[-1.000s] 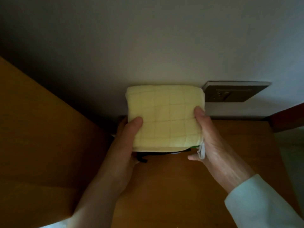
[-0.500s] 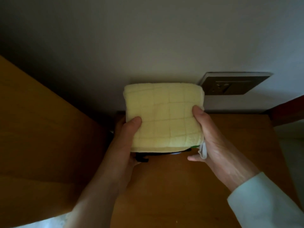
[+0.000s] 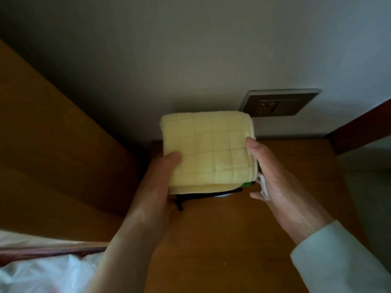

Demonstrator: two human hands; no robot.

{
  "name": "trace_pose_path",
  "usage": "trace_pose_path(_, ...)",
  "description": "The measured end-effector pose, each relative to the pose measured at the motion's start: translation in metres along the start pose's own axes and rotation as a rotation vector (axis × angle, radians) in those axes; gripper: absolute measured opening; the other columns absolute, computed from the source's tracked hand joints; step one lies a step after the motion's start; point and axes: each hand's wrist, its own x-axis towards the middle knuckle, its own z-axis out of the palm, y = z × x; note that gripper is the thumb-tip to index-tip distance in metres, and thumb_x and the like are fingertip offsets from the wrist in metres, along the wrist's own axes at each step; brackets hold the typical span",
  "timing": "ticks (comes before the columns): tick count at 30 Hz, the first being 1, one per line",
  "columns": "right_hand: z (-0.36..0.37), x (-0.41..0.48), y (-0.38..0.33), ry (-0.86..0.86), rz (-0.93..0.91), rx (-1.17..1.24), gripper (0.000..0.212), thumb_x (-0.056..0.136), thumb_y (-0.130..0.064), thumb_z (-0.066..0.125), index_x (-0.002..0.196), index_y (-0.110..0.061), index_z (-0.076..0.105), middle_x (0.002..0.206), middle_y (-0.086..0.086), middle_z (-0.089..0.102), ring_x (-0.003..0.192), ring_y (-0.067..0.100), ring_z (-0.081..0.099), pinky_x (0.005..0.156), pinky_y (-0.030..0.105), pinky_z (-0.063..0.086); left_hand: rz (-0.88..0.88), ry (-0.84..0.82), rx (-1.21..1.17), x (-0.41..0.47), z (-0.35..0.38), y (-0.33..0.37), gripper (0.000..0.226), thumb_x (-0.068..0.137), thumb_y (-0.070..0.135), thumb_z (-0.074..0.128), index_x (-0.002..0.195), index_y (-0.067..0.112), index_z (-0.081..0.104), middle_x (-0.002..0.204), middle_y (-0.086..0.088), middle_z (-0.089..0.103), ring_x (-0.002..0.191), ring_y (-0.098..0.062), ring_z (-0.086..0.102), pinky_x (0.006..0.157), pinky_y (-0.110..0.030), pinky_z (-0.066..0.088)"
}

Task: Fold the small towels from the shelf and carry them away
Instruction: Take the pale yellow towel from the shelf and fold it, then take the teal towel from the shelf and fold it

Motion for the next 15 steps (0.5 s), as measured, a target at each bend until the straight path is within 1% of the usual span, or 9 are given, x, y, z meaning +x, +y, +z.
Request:
trace_pose_path(2,-0.005,-0.003,-0.003,0.043,-0.055,0.03,0.056,0.089,-0.062,0.051,0.139,-0.038,0.045,0.095,-0.021,0.055,0.083,-0.002,0.052,0.094,0.037,0.049,0.029,0.003,0.016,-0.004,0.001,0.004,0.027,0.092,0.046,0.06,0.115,0.034,0.069,0.107,0.002,0.077,0.102,-0.02,0.072,0.087,-0.04,0.056)
trace_pose_path(3,-0.008,-0.006,-0.006,0.054,-0.076,0.037,0.048,0.094,-0.057,0.05,0.136,-0.035,0.046,0.095,-0.019,0.056,0.084,-0.001,0.055,0.087,0.031,0.05,0.046,0.011,0.028,-0.006,0.002,0.008,0.029,0.093,0.048,0.06,0.117,0.034,0.068,0.11,0.001,0.077,0.103,-0.021,0.072,0.088,-0.041,0.056)
trace_pose_path(5,-0.012,-0.011,-0.008,0.036,-0.116,0.0,0.061,0.09,-0.062,0.05,0.141,-0.029,0.046,0.121,-0.01,0.061,0.11,0.012,0.059,0.097,0.032,0.045,0.069,0.058,0.053,-0.01,0.004,0.015,0.042,0.087,0.057,0.061,0.122,0.036,0.068,0.117,0.0,0.074,0.109,-0.024,0.069,0.098,-0.048,0.054)
trace_pose_path(7,-0.015,-0.019,-0.01,0.041,-0.147,-0.005,0.073,0.081,-0.071,0.052,0.146,-0.039,0.041,0.144,-0.01,0.049,0.137,0.017,0.044,0.112,0.044,0.033,0.114,0.093,0.08,-0.016,0.006,0.023,0.053,0.078,0.059,0.06,0.123,0.035,0.068,0.12,0.003,0.072,0.113,-0.023,0.067,0.105,-0.052,0.05)
trace_pose_path(8,-0.017,-0.025,-0.013,0.039,-0.165,0.019,0.071,0.081,-0.072,0.053,0.146,-0.044,0.041,0.153,-0.008,0.043,0.141,0.017,0.039,0.116,0.048,0.029,0.142,0.1,0.077,-0.022,0.006,0.027,0.047,0.08,0.057,0.059,0.119,0.033,0.07,0.116,0.007,0.074,0.111,-0.018,0.068,0.105,-0.049,0.049)
trace_pose_path(10,-0.02,-0.037,-0.023,0.037,-0.198,0.054,0.057,0.087,-0.07,0.052,0.139,-0.048,0.046,0.161,-0.007,0.036,0.143,0.017,0.035,0.118,0.052,0.026,0.209,0.102,0.055,-0.031,0.006,0.034,0.021,0.094,0.048,0.058,0.096,0.033,0.072,0.088,0.022,0.076,0.09,0.001,0.071,0.093,-0.037,0.052)
trace_pose_path(12,-0.024,-0.051,-0.036,0.014,-0.215,0.055,0.064,0.088,-0.071,0.052,0.146,-0.048,0.039,0.163,-0.006,0.034,0.146,0.022,0.033,0.111,0.053,0.033,0.235,0.081,0.053,-0.051,0.008,0.045,0.033,0.101,0.04,0.053,0.074,0.038,0.072,0.062,0.032,0.068,0.059,0.017,0.063,0.075,-0.027,0.044)
trace_pose_path(14,-0.03,-0.068,-0.049,-0.007,-0.278,0.051,0.059,0.081,-0.078,0.052,0.136,-0.058,0.045,0.16,-0.01,0.037,0.143,0.021,0.036,0.098,0.05,0.04,0.265,0.082,0.116,-0.072,0.013,0.063,0.042,0.1,0.039,0.053,0.064,0.049,0.073,0.06,0.035,0.065,0.057,0.019,0.06,0.072,-0.026,0.04)
trace_pose_path(15,-0.032,-0.078,-0.055,-0.018,-0.31,0.056,0.052,0.079,-0.08,0.052,0.128,-0.063,0.049,0.158,-0.014,0.04,0.141,0.019,0.037,0.093,0.048,0.041,0.292,0.071,0.101,-0.083,0.014,0.073,0.033,0.098,0.041,0.055,0.073,0.051,0.074,0.069,0.035,0.068,0.068,0.017,0.062,0.075,-0.027,0.04)
